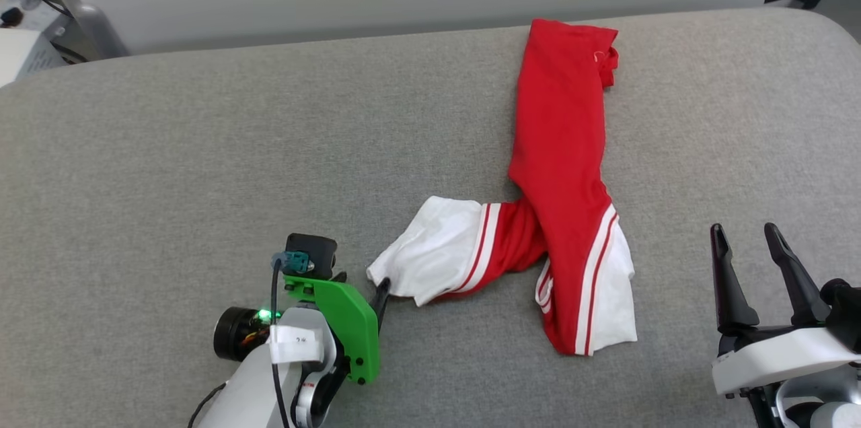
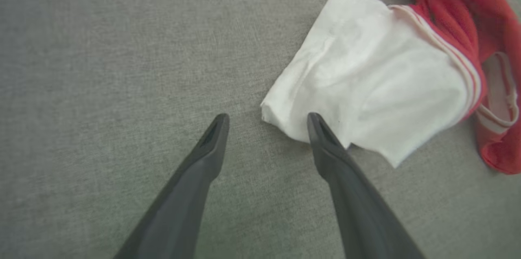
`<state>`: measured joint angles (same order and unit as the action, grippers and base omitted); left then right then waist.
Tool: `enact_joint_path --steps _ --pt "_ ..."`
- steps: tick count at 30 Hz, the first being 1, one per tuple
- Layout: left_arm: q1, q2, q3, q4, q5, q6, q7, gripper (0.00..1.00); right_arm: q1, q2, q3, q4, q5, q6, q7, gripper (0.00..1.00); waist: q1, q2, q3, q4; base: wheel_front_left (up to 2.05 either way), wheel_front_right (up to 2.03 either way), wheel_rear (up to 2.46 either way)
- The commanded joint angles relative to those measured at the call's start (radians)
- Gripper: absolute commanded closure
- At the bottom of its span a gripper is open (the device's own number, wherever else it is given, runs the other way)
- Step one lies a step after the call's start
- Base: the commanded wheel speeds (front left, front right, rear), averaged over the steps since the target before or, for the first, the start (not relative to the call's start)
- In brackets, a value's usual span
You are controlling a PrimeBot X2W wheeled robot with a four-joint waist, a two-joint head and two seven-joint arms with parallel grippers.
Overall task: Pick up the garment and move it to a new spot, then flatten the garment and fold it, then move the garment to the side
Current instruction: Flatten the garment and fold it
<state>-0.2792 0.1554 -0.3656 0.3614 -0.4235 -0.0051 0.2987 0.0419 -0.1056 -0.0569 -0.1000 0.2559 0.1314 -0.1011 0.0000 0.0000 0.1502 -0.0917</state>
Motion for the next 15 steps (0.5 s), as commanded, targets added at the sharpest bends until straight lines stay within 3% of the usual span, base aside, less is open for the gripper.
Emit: enact_joint_path --steps 1,6,11,12,13,15 --pt "-0.02 0.009 -0.005 0.011 0.0 0.007 0.015 0.0 -0.002 0.0 0.005 -0.002 -0.011 -0.001 -0.001 0.0 0.0 0.0 0.028 -0.023 0.0 0.0 0.0" --pt "-0.038 0.008 -0.007 0.048 0.005 0.01 -0.003 0.0 -0.008 0.002 0.015 0.01 -0.012 -0.001 -0.009 0.0 0.0 0.0 0.054 -0.038 0.0 0.0 0.0" --pt "-0.051 -0.002 -0.031 0.102 -0.003 -0.024 -0.005 0.0 -0.014 0.001 0.018 0.019 -0.013 -0.001 -0.015 0.0 0.0 0.0 0.07 -0.043 0.0 0.0 0.0" --pt "-0.052 -0.004 -0.04 0.116 -0.005 -0.035 0.004 0.74 -0.015 0.0 0.017 0.021 -0.013 -0.001 -0.016 0.0 0.0 0.0 0.071 -0.043 0.0 0.0 0.0" --pt "-0.054 -0.003 -0.049 0.126 -0.004 -0.043 0.008 1.0 -0.017 -0.001 0.016 0.022 -0.013 -0.001 -0.017 0.0 0.0 0.0 0.072 -0.043 0.0 0.0 0.0" --pt "-0.058 -0.005 -0.057 0.145 -0.006 -0.054 0.001 1.0 -0.021 -0.003 0.016 0.027 -0.015 -0.001 -0.016 0.0 0.0 0.0 0.069 -0.041 0.0 0.0 0.0"
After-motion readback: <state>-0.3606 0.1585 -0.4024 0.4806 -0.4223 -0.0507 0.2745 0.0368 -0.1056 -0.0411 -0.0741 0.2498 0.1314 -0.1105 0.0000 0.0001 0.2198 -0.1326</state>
